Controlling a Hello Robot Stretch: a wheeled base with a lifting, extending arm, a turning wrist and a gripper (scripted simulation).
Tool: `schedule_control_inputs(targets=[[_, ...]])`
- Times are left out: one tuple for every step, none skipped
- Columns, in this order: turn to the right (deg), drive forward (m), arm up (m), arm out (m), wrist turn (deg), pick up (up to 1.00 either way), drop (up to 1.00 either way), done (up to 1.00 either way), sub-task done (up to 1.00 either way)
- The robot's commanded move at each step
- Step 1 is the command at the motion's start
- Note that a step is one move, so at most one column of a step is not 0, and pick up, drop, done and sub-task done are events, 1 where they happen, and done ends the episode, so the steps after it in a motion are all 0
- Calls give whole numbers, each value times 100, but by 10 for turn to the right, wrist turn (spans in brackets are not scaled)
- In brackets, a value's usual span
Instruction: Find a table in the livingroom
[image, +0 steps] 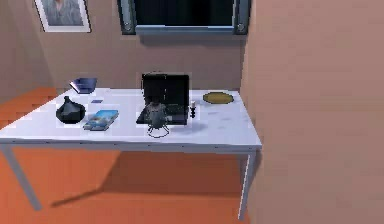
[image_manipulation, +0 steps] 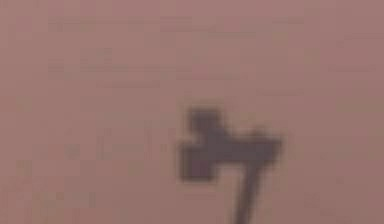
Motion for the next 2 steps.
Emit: schedule_control_inputs(targets=[[120,0,0,0,0,0,0,0,0],[0,15,0,0,0,0,0,0,0]])
